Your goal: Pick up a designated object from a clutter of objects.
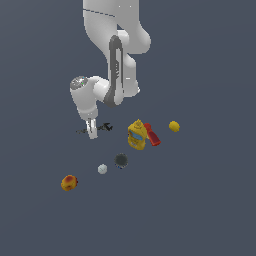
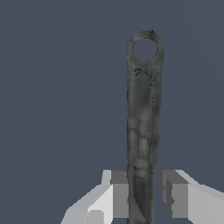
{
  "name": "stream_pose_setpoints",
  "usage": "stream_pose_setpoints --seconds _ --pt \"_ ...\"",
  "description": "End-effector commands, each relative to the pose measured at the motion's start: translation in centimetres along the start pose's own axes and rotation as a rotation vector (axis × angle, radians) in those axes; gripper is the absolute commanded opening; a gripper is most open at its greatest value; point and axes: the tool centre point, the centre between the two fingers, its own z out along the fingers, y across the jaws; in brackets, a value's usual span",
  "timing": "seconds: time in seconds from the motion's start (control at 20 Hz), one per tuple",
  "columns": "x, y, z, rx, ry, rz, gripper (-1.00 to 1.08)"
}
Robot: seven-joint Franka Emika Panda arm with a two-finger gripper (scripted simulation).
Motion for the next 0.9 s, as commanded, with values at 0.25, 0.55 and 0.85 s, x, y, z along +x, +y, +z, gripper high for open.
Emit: stream_pose_setpoints --seconds 0.25,0.55,0.85 --pt "-0.4 -1.0 -4.0 -0.001 -0.001 0.000 -1.00" --pt "-0.7 -1.8 -7.7 -0.003 0.000 0.000 -1.00" --pt "-0.9 -2.7 -11.6 -0.004 0.004 0.000 -1.00"
